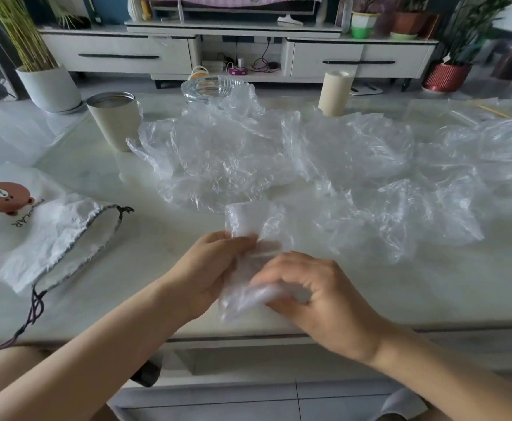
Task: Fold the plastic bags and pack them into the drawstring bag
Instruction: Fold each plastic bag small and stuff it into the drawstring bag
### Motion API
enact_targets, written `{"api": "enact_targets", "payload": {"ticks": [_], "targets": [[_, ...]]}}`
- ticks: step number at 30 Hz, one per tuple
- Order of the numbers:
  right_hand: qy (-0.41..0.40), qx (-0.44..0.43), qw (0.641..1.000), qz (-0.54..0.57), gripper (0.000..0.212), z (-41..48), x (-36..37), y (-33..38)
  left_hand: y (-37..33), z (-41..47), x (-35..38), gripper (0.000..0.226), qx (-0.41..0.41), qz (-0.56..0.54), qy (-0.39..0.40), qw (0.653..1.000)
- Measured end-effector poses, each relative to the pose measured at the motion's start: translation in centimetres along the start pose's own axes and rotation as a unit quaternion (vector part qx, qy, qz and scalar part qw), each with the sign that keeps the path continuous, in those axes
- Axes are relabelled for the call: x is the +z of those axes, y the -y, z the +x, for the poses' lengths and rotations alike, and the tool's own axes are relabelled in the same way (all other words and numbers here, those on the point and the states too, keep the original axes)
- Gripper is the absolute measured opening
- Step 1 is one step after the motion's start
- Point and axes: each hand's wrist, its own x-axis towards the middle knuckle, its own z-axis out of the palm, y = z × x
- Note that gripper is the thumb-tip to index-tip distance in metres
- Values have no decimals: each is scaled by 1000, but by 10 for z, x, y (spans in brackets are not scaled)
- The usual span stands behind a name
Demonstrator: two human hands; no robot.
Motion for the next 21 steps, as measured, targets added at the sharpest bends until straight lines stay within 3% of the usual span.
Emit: {"api": "enact_targets", "payload": {"ticks": [2,4,8,11,14,17,21], "targets": [[3,99,985,143,7,2,-5,5,1,0,2,21,26,-8,-9,1000],[1,171,963,209,16,6,-8,3,3,0,3,18,46,8,-10,999],[-16,250,954,161,26,12,-6,-9,5,0,11,23,61,26,5,998],[-36,299,945,125,27,16,-7,-13,-1,-4,13,32,8,-52,102,993],[-33,305,948,82,30,18,-7,-16,1,-4,9,31,35,50,136,989],[-42,297,951,78,17,20,-2,-15,15,-3,13,14,128,133,29,982],[-25,269,959,80,24,18,9,-13,28,1,13,28,209,150,-121,959]]}}
